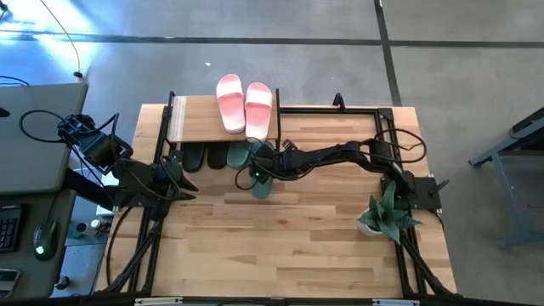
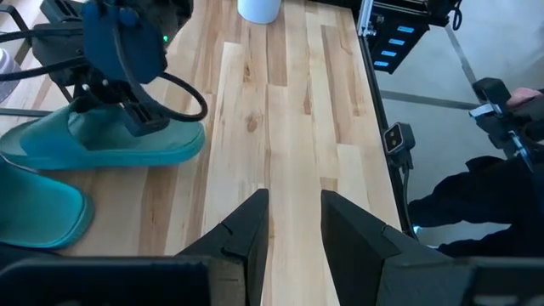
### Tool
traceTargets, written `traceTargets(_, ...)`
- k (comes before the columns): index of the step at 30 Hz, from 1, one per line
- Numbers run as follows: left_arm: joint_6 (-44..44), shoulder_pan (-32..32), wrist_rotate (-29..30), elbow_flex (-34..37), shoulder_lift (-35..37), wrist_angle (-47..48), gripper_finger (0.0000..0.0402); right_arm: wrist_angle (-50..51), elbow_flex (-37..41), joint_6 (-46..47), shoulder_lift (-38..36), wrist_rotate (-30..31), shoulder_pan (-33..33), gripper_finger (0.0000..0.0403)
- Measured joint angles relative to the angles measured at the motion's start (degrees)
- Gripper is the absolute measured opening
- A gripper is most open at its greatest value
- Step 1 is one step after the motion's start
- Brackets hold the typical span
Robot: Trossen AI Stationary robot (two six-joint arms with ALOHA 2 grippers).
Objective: Pick and place slides into the shelf
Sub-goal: Put the green slide under the shelf
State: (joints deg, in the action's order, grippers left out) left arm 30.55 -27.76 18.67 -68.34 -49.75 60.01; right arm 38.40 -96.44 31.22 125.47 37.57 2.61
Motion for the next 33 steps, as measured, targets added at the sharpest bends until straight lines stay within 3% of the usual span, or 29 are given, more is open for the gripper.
traceTargets(11,0.71,0.01,-0.1,0.0,-0.01,0.0,0.0094,-0.94,-0.02,-4.78,0.24,-0.42,1.73,0.0)
traceTargets(18,1.25,0.0,-0.89,0.0,0.01,0.0,0.0094,-1.25,0.01,-6.71,0.44,-5.15,1.73,0.0004)
traceTargets(22,1.27,-0.01,-1.13,0.0,-0.01,0.0,0.0094,-1.31,0.09,-8.35,0.55,-7.86,1.7,0.0029)
traceTargets(33,1.27,-0.01,-1.13,0.0,0.0,0.02,0.0094,-0.05,0.26,-7.85,0.68,-6.8,0.85,0.0108)
